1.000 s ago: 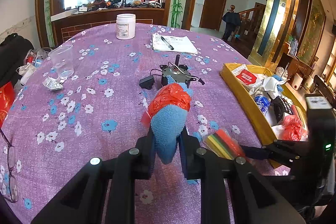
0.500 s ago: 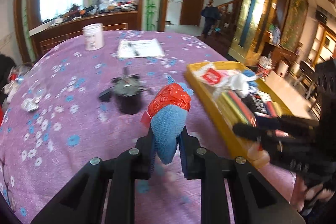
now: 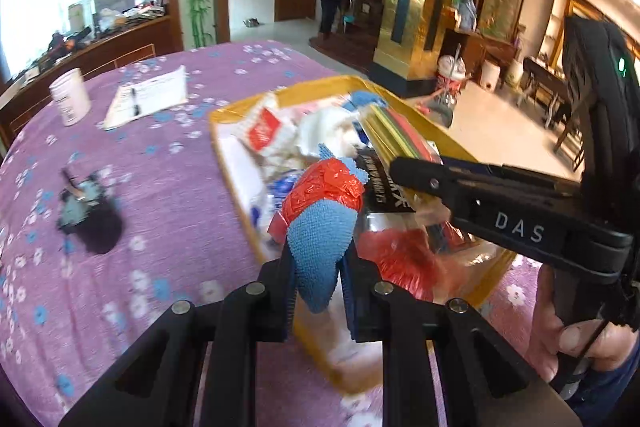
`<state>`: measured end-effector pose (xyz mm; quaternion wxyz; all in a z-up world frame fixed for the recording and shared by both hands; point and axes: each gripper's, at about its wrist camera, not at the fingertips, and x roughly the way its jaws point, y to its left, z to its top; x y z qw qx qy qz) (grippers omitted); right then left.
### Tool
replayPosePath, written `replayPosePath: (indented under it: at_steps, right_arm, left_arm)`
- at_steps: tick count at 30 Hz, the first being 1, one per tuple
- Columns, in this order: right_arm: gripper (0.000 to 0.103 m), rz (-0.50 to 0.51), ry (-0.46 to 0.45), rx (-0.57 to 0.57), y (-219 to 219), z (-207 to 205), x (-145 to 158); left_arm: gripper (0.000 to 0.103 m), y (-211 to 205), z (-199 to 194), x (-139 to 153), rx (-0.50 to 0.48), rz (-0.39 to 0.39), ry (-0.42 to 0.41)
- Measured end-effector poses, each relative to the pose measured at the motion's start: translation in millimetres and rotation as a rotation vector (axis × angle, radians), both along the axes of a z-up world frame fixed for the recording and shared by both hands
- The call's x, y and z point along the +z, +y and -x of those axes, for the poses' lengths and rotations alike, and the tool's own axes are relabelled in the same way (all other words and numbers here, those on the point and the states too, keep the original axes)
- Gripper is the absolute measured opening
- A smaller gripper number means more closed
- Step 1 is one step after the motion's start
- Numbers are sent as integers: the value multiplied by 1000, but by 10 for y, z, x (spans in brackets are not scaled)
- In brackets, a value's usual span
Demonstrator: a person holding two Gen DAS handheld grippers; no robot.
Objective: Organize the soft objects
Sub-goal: 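Carry the blue sock and rainbow band pack over the tray with both grippers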
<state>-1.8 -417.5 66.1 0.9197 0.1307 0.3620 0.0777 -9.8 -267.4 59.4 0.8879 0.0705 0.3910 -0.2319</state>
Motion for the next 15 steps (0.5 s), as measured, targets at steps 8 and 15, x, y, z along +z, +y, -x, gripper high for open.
replayPosePath:
  at_steps: [8, 15]
  right_arm:
    - [40, 50, 44, -48, -216, -301, -37]
    - [39, 91, 99, -60, -258, -654, -92]
  left_arm:
    - [19, -330, -263, -250, -19, -54, 62]
    - [18, -398, -428, -337, -30, -64, 89]
